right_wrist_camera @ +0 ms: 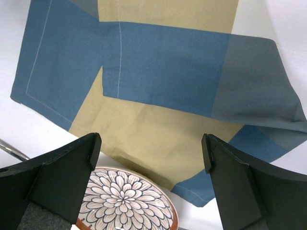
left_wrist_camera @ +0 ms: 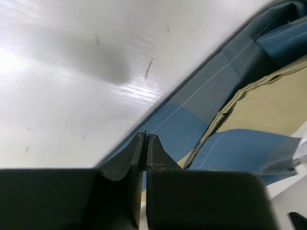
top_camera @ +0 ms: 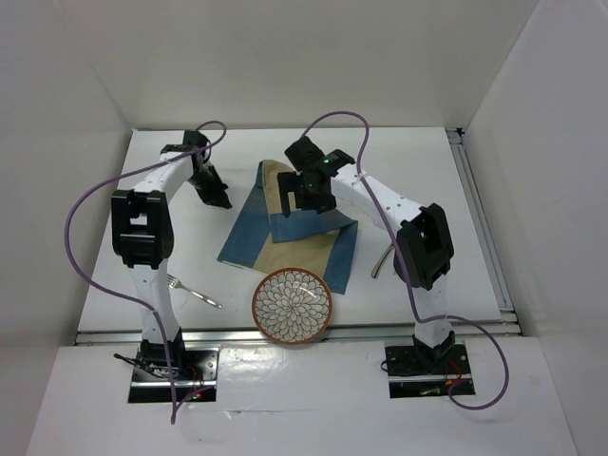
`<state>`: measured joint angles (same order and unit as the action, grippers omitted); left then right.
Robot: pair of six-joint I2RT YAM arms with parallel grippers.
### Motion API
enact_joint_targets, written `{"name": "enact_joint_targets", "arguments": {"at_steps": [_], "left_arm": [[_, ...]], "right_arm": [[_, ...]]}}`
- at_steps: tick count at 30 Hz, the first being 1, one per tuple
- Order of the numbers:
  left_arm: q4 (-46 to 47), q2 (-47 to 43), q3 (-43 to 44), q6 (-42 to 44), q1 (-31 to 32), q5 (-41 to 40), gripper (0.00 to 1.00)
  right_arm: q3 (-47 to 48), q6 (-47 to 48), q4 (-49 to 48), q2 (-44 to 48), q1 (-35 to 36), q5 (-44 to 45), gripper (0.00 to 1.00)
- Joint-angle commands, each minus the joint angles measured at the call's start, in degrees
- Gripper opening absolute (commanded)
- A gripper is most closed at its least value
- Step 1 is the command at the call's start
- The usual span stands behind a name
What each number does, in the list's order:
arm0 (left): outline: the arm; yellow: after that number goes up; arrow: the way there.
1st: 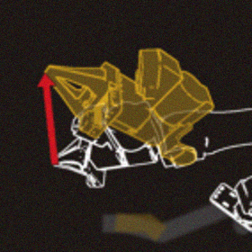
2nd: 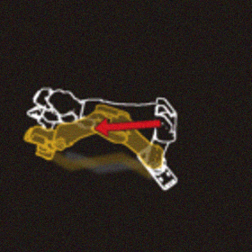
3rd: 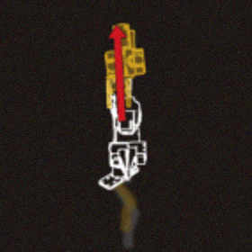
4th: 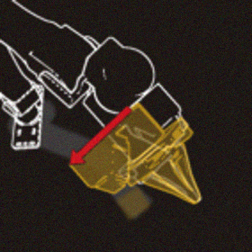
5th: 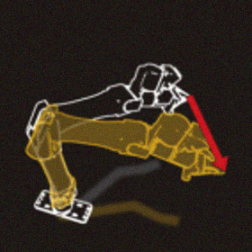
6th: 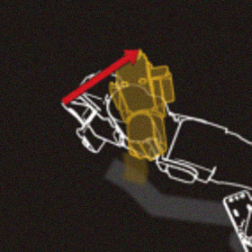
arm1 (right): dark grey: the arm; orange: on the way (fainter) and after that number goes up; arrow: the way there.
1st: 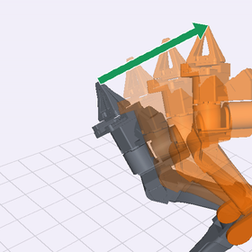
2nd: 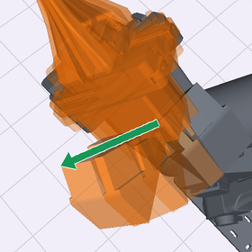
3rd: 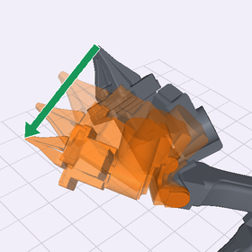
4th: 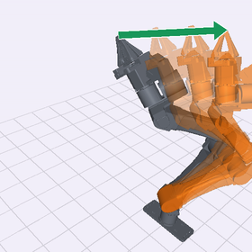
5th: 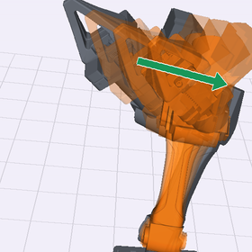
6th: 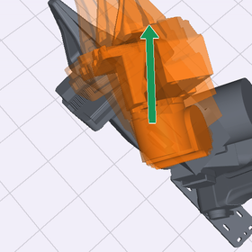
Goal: Set the dinner table for one person
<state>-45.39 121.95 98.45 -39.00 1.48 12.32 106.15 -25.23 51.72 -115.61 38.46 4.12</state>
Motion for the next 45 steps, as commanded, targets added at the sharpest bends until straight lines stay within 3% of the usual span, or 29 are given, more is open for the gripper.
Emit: {"name": "enact_joint_targets", "arguments": {"at_steps": [1,2,3,4,5,7,11,18,22,24,26,27,32,36,39,41,43,44,45], "left_arm": [[-6.8,-4.0,0.2,1.5,-1.0,-3.8,0.17],[-6.8,-7.7,-1.6,1.5,-1.0,-5.0,0.30],[-6.8,-9.9,-3.9,1.5,-1.0,-5.0,0.56],[-5.2,-12.0,-9.5,1.0,-1.0,-5.0,0.70],[-4.4,-15.7,-15.2,0.3,-1.0,-5.0,0.79],[-2.6,-18.7,-20.3,-0.3,-1.0,-3.3,0.86],[1.5,-21.3,-29.4,-2.1,-1.0,0.1,0.86],[4.9,-19.2,-32.5,-4.9,1.2,0.7,0.80],[7.0,-16.1,-32.5,-5.6,1.2,-0.6,0.58],[7.0,-13.5,-29.7,-5.6,1.2,-1.2,0.35],[4.8,-9.6,-26.9,-4.9,1.2,-2.4,0.03],[4.0,-8.7,-23.6,-4.9,1.2,-2.9,0.00],[1.2,-3.1,-8.0,-3.7,-0.8,-4.7,0.00],[-6.7,10.5,18.0,-2.7,-0.8,-6.4,0.00],[-9.0,16.6,32.2,-2.7,-1.9,-5.4,0.00],[-10.4,19.9,36.4,-1.3,-2.4,-2.5,0.00],[-11.2,18.4,33.9,-0.1,-2.4,-2.5,0.00],[-11.2,14.0,30.4,1.1,-2.4,-2.5,0.05],[-11.2,11.0,21.6,1.1,-2.4,-2.5,0.36]], "right_arm": [[-0.1,0.1,2.2,4.1,0.0,1.1,0.99],[-0.6,0.1,1.6,4.6,-0.6,1.1,0.99],[-1.1,0.1,1.6,4.6,-0.6,1.1,0.99],[-1.9,0.1,1.1,5.1,-0.6,1.1,0.99],[-1.9,0.1,1.1,5.1,-1.2,0.5,0.99],[-2.6,0.1,0.4,4.6,-1.2,0.0,0.99],[-2.1,1.1,0.4,3.5,-1.9,-0.6,0.99],[-1.6,1.7,0.9,3.5,-1.9,0.0,0.99],[-2.1,2.2,0.4,4.2,-1.9,0.0,0.99],[-2.1,2.2,0.4,4.2,-2.4,0.5,0.99],[-2.1,2.2,1.1,4.2,-2.4,1.1,0.99],[-1.4,2.2,1.1,4.2,-2.4,1.2,0.99],[-0.2,3.3,1.6,4.7,-3.1,0.6,0.99],[1.0,3.8,2.2,4.7,-3.7,-0.2,0.99],[1.5,4.8,2.2,4.1,-3.7,-1.4,0.99],[2.2,5.4,2.9,2.7,-3.7,-1.4,0.99],[3.5,5.9,4.0,1.5,-3.7,0.6,0.99],[4.1,5.9,4.0,0.9,-3.7,1.1,0.99],[4.1,5.9,4.0,0.9,-3.7,1.2,0.99]]}}
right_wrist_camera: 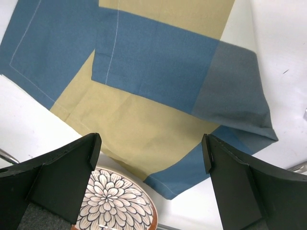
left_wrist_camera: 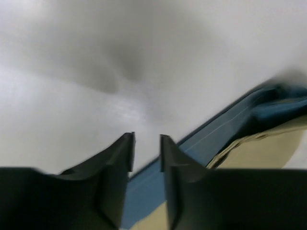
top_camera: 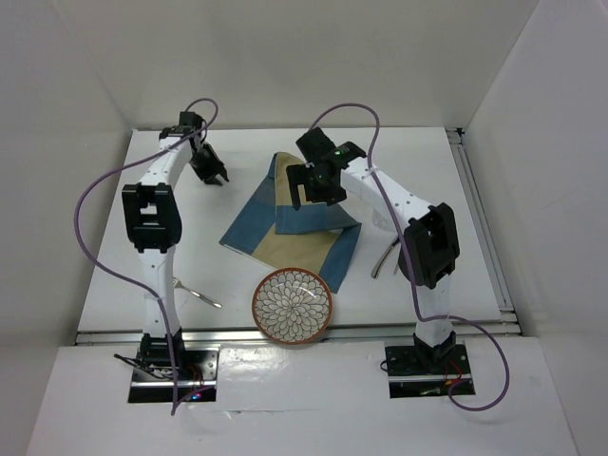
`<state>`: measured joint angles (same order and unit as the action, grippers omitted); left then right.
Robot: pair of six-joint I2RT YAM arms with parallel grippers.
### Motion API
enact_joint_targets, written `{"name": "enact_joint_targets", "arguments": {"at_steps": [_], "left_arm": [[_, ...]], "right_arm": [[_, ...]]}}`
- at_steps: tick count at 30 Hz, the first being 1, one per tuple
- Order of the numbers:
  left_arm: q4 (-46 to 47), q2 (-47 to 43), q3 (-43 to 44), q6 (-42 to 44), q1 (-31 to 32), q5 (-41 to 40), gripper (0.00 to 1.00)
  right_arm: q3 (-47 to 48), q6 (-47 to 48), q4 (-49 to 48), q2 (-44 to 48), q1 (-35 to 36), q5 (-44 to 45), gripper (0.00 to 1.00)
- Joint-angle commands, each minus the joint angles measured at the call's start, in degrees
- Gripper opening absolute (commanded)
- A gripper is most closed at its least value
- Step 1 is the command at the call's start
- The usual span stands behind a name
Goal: Set the dinner table for one person
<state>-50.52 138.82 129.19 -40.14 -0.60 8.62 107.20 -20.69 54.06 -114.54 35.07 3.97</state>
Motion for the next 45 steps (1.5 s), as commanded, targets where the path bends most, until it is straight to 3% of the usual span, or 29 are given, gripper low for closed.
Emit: {"name": "enact_joint_targets", "arguments": {"at_steps": [1,4,7,13,21,24,26,27,28,29,35,41,42,45], "left_arm": [[-5.0,-9.2,-14.3,2.3,-0.4,1.2,0.49],[0.3,-22.2,-33.8,2.3,-0.4,0.0,0.76],[1.9,-29.3,-41.9,1.4,0.2,-1.2,0.82],[6.7,-34.3,-56.2,-2.4,3.7,-2.1,0.81],[11.4,-29.6,-56.8,-5.9,6.5,-4.0,0.71],[12.8,-28.2,-56.8,-7.3,6.5,-4.6,0.56],[12.8,-26.2,-55.0,-7.3,6.5,-5.3,0.37],[12.8,-25.5,-54.0,-7.3,6.5,-5.3,0.16],[12.8,-24.5,-52.9,-7.3,6.5,-5.3,0.05],[11.6,-22.3,-49.9,-7.3,6.5,-6.0,0.00],[7.2,-14.5,-35.9,-4.6,3.3,-7.3,0.00],[1.1,-0.3,-8.5,-1.9,2.1,-5.7,0.00],[-0.1,1.6,-0.7,-1.1,1.6,-4.9,0.00],[-4.4,5.5,10.0,0.1,-0.4,-2.7,0.00]], "right_arm": [[3.0,1.4,0.9,-0.2,-1.0,1.3,0.99],[2.5,1.4,-0.4,-0.2,-1.8,-1.0,0.99],[2.0,1.4,-0.4,-0.2,-2.3,-1.1,0.99],[0.7,1.4,-0.4,0.4,-2.3,-1.7,0.99],[-1.7,0.8,-0.4,4.1,-2.3,-1.2,0.99],[-3.0,0.8,-0.4,5.4,-2.3,-1.2,0.99],[-3.7,0.8,-0.4,6.0,-2.3,-1.2,0.99],[-3.8,0.3,-0.4,6.0,-2.3,-1.2,0.99],[-4.4,0.3,-0.4,6.6,-2.3,-1.2,0.99],[-4.4,0.3,-0.4,6.6,-2.3,-1.2,0.99],[-4.9,0.3,-0.4,7.2,-2.3,-0.6,0.99],[-3.1,0.3,-0.9,4.3,-2.3,-3.2,0.99],[-1.5,0.3,-1.7,3.5,-2.3,-3.7,0.99],[4.8,0.3,-3.1,-2.2,-2.3,-3.7,0.99]]}}
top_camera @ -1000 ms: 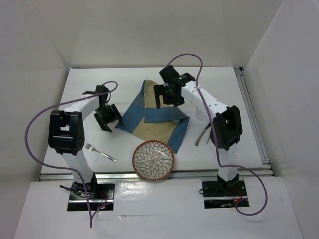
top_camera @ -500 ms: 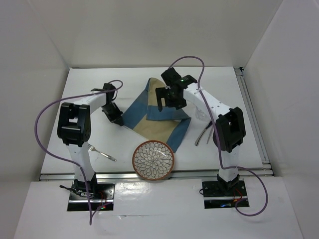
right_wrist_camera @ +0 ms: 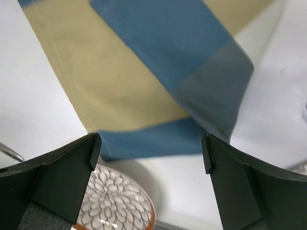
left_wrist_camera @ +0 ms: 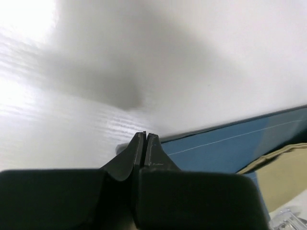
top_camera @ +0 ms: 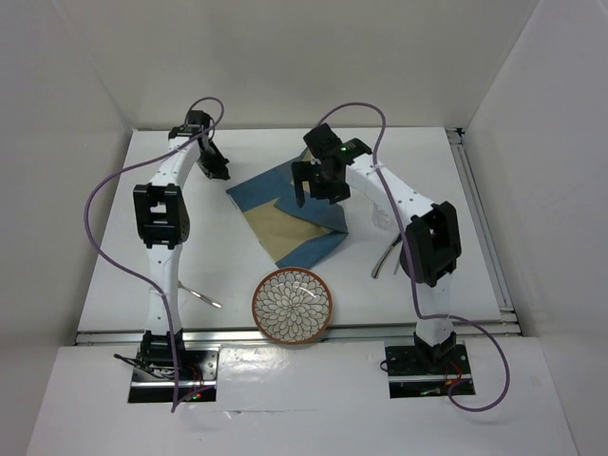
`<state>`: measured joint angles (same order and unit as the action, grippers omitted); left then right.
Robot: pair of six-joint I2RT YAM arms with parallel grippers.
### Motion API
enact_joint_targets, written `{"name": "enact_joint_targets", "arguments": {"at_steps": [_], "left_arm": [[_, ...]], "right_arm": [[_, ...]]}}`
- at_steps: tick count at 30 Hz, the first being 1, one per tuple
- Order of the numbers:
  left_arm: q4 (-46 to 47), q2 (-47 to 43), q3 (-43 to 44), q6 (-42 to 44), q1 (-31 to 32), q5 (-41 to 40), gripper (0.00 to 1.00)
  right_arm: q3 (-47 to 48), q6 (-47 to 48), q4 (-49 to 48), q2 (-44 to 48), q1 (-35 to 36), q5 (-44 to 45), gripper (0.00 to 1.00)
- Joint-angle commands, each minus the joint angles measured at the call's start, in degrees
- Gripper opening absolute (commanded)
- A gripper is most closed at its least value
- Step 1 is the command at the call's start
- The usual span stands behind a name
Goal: Set the dinner table for one person
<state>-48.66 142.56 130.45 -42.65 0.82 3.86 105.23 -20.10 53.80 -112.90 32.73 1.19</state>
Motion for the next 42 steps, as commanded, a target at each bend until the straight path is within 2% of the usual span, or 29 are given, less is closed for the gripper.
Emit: {"name": "enact_joint_targets", "arguments": {"at_steps": [1,3,5,7,10,11,17,26,29,31,33,36,37,38,40,41,42], "left_arm": [[-6.3,0.6,8.8,2.7,-2.4,2.1,0.00],[-2.8,-3.0,6.1,3.2,-3.7,3.8,0.00],[-1.6,-9.0,1.4,4.6,-4.9,5.9,0.17],[-3.2,-12.9,-0.9,6.9,-5.0,6.9,0.28],[-3.8,-16.8,-7.7,8.2,-5.0,10.5,0.33],[-3.2,-19.7,-13.9,8.2,-4.3,11.2,0.33],[3.0,-29.9,-36.7,7.0,-2.6,12.3,0.33],[6.3,-32.3,-47.0,3.6,2.5,15.0,0.31],[6.8,-31.8,-47.7,2.3,4.2,14.5,0.34],[7.7,-31.3,-48.4,1.0,4.8,14.5,0.35],[8.2,-31.3,-48.9,0.4,4.8,14.5,0.41],[8.8,-30.1,-48.9,-0.2,5.9,15.7,0.52],[9.5,-29.3,-48.9,-0.2,7.2,15.7,0.56],[9.6,-28.7,-48.3,-0.8,7.2,15.7,0.60],[9.6,-27.1,-47.7,-0.8,8.9,15.2,0.72],[9.6,-26.5,-47.7,-1.4,8.9,15.2,0.73],[10.2,-25.3,-47.1,-1.9,8.9,15.2,0.73]], "right_arm": [[8.9,-0.3,-2.8,-7.6,0.1,-0.9,0.99],[12.5,-0.3,-2.8,-10.9,0.8,0.3,0.99],[16.5,0.3,-4.3,-15.1,2.3,1.5,0.94],[18.7,0.9,-5.2,-18.3,3.7,3.5,0.82],[19.4,2.4,-7.7,-20.6,4.7,4.6,0.67],[20.1,3.4,-8.9,-22.2,4.7,4.6,0.61],[24.0,5.6,-11.6,-26.8,8.0,8.6,0.62],[24.6,3.3,-12.1,-31.1,9.7,23.2,0.62],[24.6,3.8,-14.2,-31.1,9.7,23.2,0.62],[25.4,3.8,-14.2,-32.4,9.7,23.2,0.59],[25.4,3.8,-14.2,-32.4,9.7,23.3,0.55],[25.4,3.8,-15.4,-32.4,9.7,21.5,0.41],[25.4,3.8,-15.4,-32.4,9.1,20.8,0.35],[25.4,3.8,-15.4,-32.4,9.1,20.8,0.25],[25.4,3.8,-15.9,-32.4,9.1,19.5,0.16],[25.4,3.3,-15.9,-31.8,9.1,18.8,0.11],[25.4,3.3,-15.9,-31.8,9.1,18.2,0.00]]}}
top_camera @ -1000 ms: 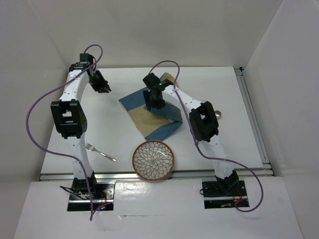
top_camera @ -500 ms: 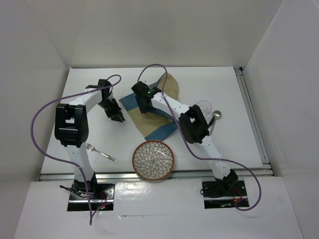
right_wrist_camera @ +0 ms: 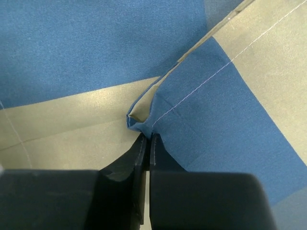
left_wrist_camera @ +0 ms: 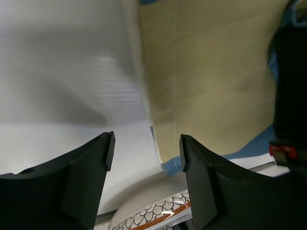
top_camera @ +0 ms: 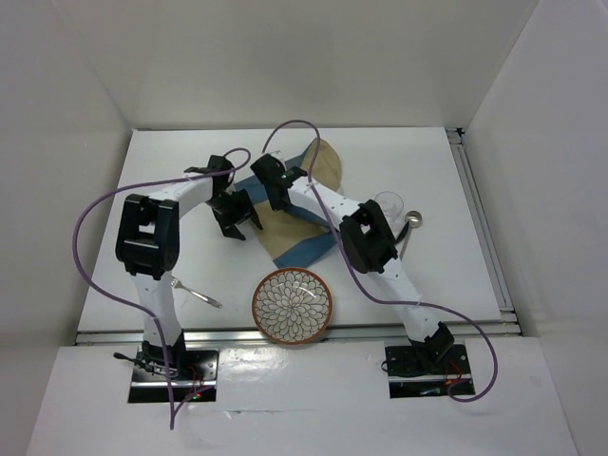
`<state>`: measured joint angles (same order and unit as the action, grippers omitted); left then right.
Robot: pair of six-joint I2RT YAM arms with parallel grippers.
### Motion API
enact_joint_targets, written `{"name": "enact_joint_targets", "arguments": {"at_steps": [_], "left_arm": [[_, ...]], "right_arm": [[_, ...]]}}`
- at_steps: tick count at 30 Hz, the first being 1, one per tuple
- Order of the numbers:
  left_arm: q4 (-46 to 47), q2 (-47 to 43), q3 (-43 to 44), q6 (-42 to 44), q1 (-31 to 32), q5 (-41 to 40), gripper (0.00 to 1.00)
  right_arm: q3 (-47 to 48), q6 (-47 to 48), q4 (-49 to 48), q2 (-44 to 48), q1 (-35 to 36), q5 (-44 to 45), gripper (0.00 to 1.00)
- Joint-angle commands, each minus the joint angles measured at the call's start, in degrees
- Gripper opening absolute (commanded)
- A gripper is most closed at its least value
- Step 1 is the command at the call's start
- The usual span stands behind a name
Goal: Set the dinner table for one person
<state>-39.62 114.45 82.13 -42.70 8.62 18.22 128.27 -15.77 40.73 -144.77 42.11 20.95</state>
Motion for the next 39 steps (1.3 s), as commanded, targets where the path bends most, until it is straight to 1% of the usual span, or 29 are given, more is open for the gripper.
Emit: {"name": "enact_joint_targets", "arguments": {"at_steps": [1,5,6,7,9,10,11,13,14,17,18,20,21,22,23,24,25,27,28,29,30,31,32,33,34,36,37,39], "left_arm": [[1.1,3.4,1.2,-1.9,1.7,0.9,0.73],[1.6,7.0,1.7,-2.5,1.7,-0.6,0.73],[2.3,7.8,1.7,-3.0,1.7,-1.2,0.71],[2.3,8.6,2.4,-3.0,1.7,-1.2,0.66],[2.3,10.7,4.3,-3.0,1.7,-0.6,0.50],[1.7,11.3,6.2,-3.0,1.7,-0.6,0.14],[1.7,12.1,7.8,-3.0,1.7,-0.6,0.00],[-1.4,14.7,11.3,-1.6,0.9,-1.1,0.00],[-2.5,15.3,14.4,-1.6,-0.6,-1.7,0.00],[-3.8,15.3,17.7,0.1,-2.8,-3.6,0.00],[-3.8,15.3,20.2,0.8,-4.4,-4.2,0.00],[-5.4,16.6,23.7,1.3,-6.0,-5.3,0.00],[-6.1,17.4,28.0,2.3,-7.6,-5.3,0.00],[-7.3,18.3,31.0,2.8,-8.4,-6.4,0.00],[-8.5,19.2,33.8,3.3,-9.1,-6.4,0.00],[-10.9,21.1,39.5,3.3,-10.8,-7.4,0.00],[-11.7,21.8,41.9,3.9,-11.7,-8.2,0.00],[-11.7,22.3,45.3,5.6,-13.4,-6.2,0.00],[-12.5,23.0,47.6,6.1,-14.6,-4.8,0.05],[-13.1,23.6,48.4,6.7,-14.6,-4.0,0.21],[-13.8,23.6,48.9,7.3,-15.1,-4.0,0.50],[-15.1,23.6,48.4,7.3,-15.1,-4.0,0.62],[-15.1,22.1,47.3,8.0,-15.1,-4.6,0.70],[-15.1,21.0,43.7,8.0,-15.1,-4.6,0.78],[-15.1,19.8,41.6,8.0,-15.1,-5.4,0.78],[-14.4,15.0,37.5,8.0,-15.1,-7.3,0.79],[-13.6,13.4,33.6,8.0,-15.1,-7.9,0.79],[-12.3,9.2,30.6,8.6,-15.1,-8.7,0.78]], "right_arm": [[2.9,-1.9,-2.8,0.8,-0.3,-1.5,0.00],[1.8,-3.2,-3.5,5.9,-1.6,-6.5,0.00],[1.2,-4.3,-4.0,7.1,-2.2,-7.6,0.00],[0.5,-4.3,-4.0,8.4,-3.0,-9.7,0.00],[-1.9,-5.7,-4.6,12.1,-3.7,-10.5,0.00],[-3.5,-5.7,-4.6,14.8,-4.5,-11.4,0.00],[-4.7,-6.5,-4.6,16.2,-4.5,-11.4,0.00],[-7.5,-8.0,-5.2,19.3,-6.0,-11.4,0.00],[-11.0,-8.0,-5.9,22.8,-7.1,-11.4,0.00],[-17.5,-10.5,-8.1,28.7,-9.6,-11.4,0.00],[-22.7,-11.0,-9.1,32.9,-10.4,-11.4,0.00],[-27.5,-13.2,-11.2,36.9,-11.7,-12.1,0.00],[-32.4,-14.0,-12.0,38.8,-13.1,-13.3,0.00],[-34.8,-15.4,-13.3,42.5,-13.8,-14.0,0.00],[-37.3,-16.0,-14.1,44.2,-14.4,-14.7,0.00],[-42.1,-16.7,-14.6,45.9,-14.9,-15.4,0.00],[-44.4,-17.3,-15.4,48.7,-14.9,-15.4,0.00],[-48.5,-20.1,-15.4,51.2,-14.9,-16.0,0.00],[-52.7,-21.0,-15.4,53.3,-14.9,-16.6,0.00],[-54.6,-23.2,-15.4,54.1,-14.4,-16.6,0.05],[-56.4,-24.6,-14.8,54.9,-13.8,-16.6,0.19],[-59.5,-25.9,-13.8,56.4,-13.2,-16.6,0.46],[-60.7,-28.0,-13.1,57.2,-12.7,-15.7,0.54],[-62.2,-28.9,-12.5,58.0,-11.5,-14.3,0.58],[-62.3,-29.7,-11.3,59.6,-11.0,-13.4,0.65],[-62.9,-30.2,-10.8,61.1,-10.4,-11.8,0.65],[-62.9,-30.2,-10.8,61.6,-10.4,-11.2,0.64],[-61.0,-28.2,-10.2,62.2,-10.4,-10.7,0.58]]}}
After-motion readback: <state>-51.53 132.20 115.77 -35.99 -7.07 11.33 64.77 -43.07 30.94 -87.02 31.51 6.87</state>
